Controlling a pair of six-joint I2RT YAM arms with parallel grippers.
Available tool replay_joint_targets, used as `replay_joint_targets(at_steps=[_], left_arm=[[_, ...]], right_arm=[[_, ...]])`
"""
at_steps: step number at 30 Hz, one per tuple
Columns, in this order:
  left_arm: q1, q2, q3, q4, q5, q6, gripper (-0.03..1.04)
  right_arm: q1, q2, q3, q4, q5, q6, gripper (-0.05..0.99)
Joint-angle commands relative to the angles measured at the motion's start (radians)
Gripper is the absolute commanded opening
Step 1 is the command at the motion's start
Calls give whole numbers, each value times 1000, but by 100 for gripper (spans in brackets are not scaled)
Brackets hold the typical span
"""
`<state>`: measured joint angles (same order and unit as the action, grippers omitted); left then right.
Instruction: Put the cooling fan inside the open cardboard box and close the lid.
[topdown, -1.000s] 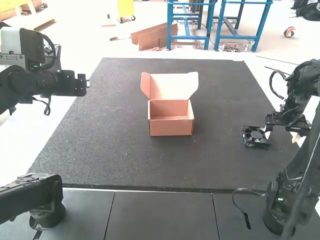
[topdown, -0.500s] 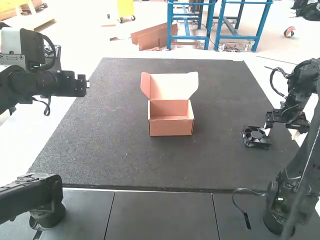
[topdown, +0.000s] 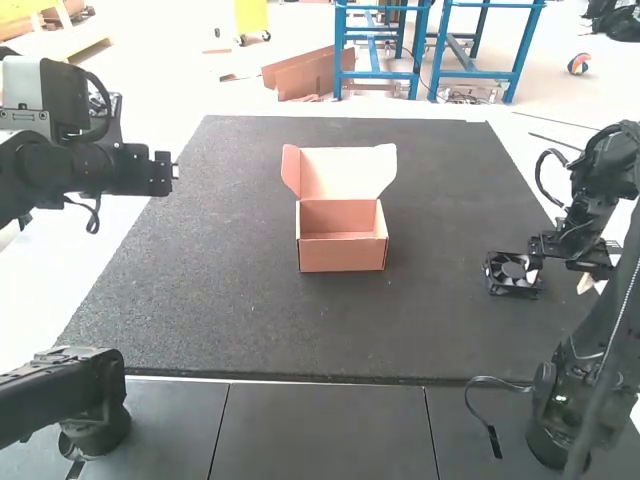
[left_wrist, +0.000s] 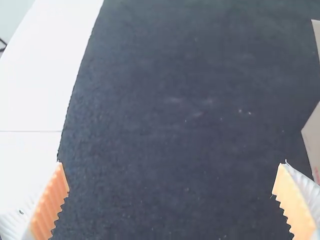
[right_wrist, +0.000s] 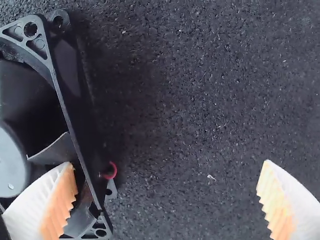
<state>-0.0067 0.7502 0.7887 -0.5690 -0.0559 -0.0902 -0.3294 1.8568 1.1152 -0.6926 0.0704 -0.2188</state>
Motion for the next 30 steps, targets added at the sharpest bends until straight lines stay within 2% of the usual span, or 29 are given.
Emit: replay_joint_targets(at_steps=[1, 5, 7, 9, 11, 15, 20, 25, 27, 30], left_arm=[[-3, -28, 7, 3, -9, 4, 97], [-1, -35, 7, 0, -9, 4, 97], [-1, -41, 7, -3, -12, 4, 97], [-1, -46, 7, -8, -16, 4, 97], [-1, -49, 6, -11, -16, 4, 97], [-1, -52, 4, -9, -18, 6, 97], [-1, -51, -11, 1, -18, 7, 97], [-4, -51, -37, 9, -18, 9, 97], [-6, -51, -45, 12, -18, 9, 97], [-6, -51, -54, 14, -18, 9, 97]], right_arm=[[-16, 22, -32, 4, -4, 4, 62], [-23, 12, -49, 42, -55, 2, 22], [-23, 10, -54, 50, -73, 2, 9], [-23, 10, -58, 58, -92, 9, 2], [-20, 10, -55, 58, -110, 21, -1], [-23, -25, -32, 58, -173, 91, -1], [-23, -130, -26, 58, -247, 107, -1], [-19, -228, -31, 24, -297, 108, -1], [-23, -263, -31, 10, -304, 139, -1], [-23, -312, -26, -18, -346, 154, -1]])
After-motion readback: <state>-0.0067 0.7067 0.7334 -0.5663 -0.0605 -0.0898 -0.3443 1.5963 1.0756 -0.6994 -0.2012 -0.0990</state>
